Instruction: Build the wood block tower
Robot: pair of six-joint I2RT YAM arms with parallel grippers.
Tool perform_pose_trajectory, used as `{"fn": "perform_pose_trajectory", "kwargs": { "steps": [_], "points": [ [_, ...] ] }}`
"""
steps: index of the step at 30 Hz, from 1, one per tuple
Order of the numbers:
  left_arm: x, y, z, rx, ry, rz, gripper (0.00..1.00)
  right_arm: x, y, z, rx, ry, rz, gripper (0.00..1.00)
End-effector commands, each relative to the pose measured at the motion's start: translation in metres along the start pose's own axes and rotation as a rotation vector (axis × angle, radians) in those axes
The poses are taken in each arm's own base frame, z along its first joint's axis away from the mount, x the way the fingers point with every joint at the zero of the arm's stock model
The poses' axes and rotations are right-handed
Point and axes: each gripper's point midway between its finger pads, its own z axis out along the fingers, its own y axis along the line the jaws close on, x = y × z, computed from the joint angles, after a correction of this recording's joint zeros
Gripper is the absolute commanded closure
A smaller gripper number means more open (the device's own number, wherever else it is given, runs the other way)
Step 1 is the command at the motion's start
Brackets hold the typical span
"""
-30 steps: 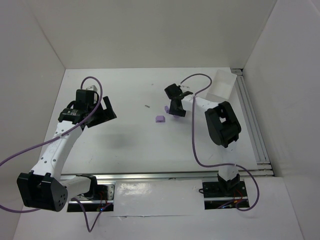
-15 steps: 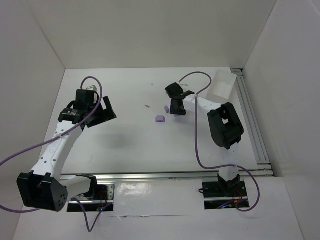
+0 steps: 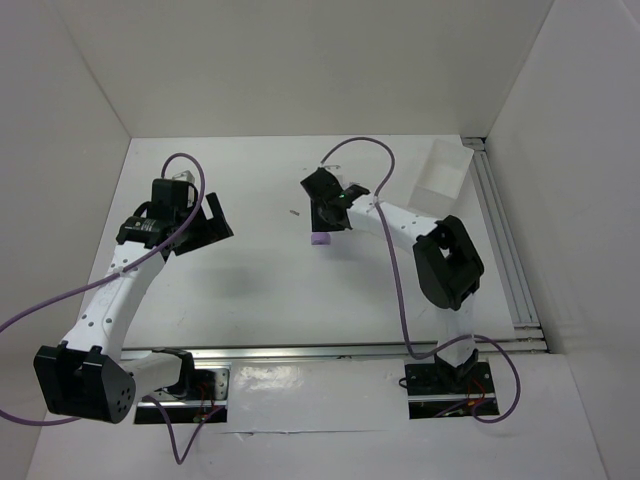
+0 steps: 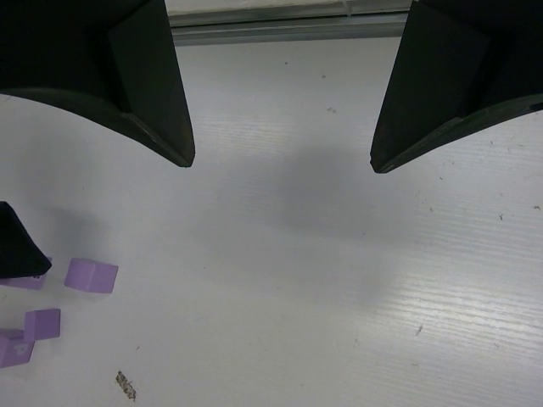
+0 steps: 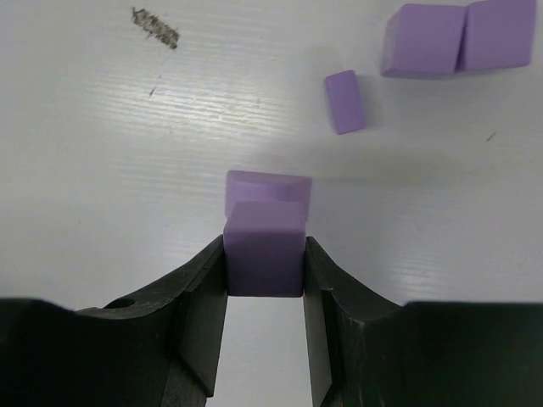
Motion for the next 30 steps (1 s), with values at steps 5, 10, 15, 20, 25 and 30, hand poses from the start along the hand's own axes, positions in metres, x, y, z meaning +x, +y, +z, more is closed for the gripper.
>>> {"fn": "perform_pose_trajectory", "kwargs": {
  "steps": [5,10,15,20,25,30],
  "points": [
    [-0.008,-0.003,-0.008,0.017,-0.035,0.009,0.02,-0.004,0.017,0.005,-0.002,-0.010,0.004,0.69],
    [-0.006,-0.001,-0.009,0.013,-0.027,0.009,0.02,0.000,0.018,0.014,0.009,0.008,-0.002,0.69],
    [-0.007,-0.002,-0.011,0.017,-0.035,0.009,0.02,0.005,0.021,0.016,0.008,0.016,-0.012,0.66],
    [-0.007,-0.001,-0.011,0.009,-0.039,0.009,0.02,0.011,0.020,0.022,0.017,0.030,-0.018,0.66],
    [-0.007,-0.001,-0.011,0.009,-0.039,0.009,0.02,0.016,0.019,0.028,0.028,0.048,-0.025,0.65],
    [-0.007,-0.002,-0.011,0.017,-0.035,0.009,0.02,0.020,0.020,0.031,0.025,0.060,-0.027,0.60]
  ]
}}
